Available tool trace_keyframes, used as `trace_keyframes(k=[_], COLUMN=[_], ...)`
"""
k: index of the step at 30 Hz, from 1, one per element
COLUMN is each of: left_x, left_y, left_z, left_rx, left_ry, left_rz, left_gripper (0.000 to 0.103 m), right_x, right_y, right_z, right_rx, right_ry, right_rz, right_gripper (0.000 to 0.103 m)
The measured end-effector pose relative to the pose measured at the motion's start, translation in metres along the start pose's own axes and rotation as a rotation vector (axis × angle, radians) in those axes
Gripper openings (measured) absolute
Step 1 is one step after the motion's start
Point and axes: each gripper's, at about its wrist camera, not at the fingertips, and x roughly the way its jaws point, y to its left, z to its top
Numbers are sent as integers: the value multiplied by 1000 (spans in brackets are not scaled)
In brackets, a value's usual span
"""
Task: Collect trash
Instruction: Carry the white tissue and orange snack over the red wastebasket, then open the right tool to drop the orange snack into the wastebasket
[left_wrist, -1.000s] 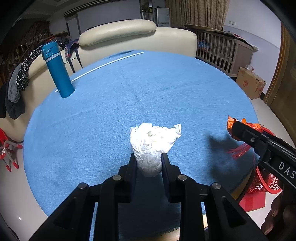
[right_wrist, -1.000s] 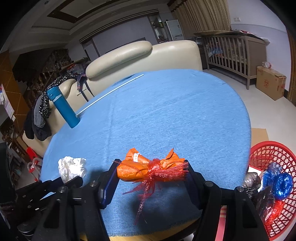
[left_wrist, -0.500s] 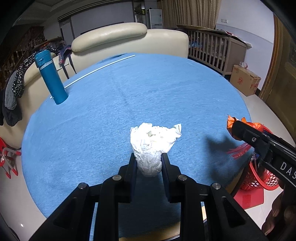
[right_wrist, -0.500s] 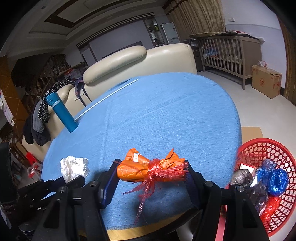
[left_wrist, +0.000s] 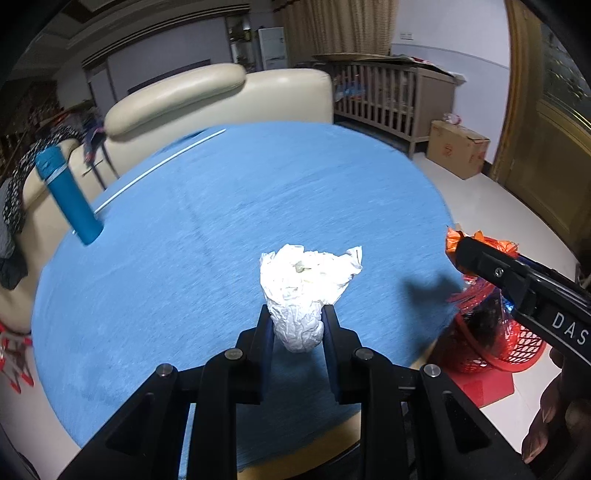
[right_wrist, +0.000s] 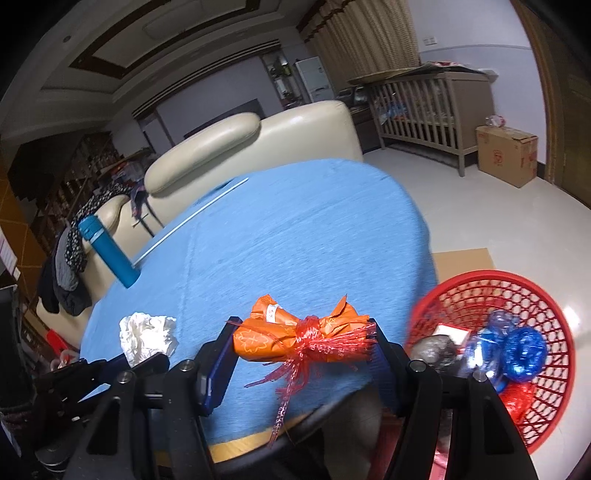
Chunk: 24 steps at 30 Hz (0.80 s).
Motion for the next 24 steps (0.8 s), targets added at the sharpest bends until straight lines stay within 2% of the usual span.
trace_keyframes(k=[6, 13, 24], left_x=[2, 6, 17], left_y=[-15, -51, -106], left_z=[13, 25, 33], left_rx=[23, 91, 183], left_ry=[0, 0, 25], left_rz=[-40, -95, -171], left_gripper=[26, 26, 26], right_x=[-23, -40, -50], right_y=[-44, -104, -155], right_z=[7, 1, -17], right_rx=[53, 130, 197], right_ry=[-38, -33, 1], right_rz=[-73, -173, -248], right_gripper=[68, 68, 68])
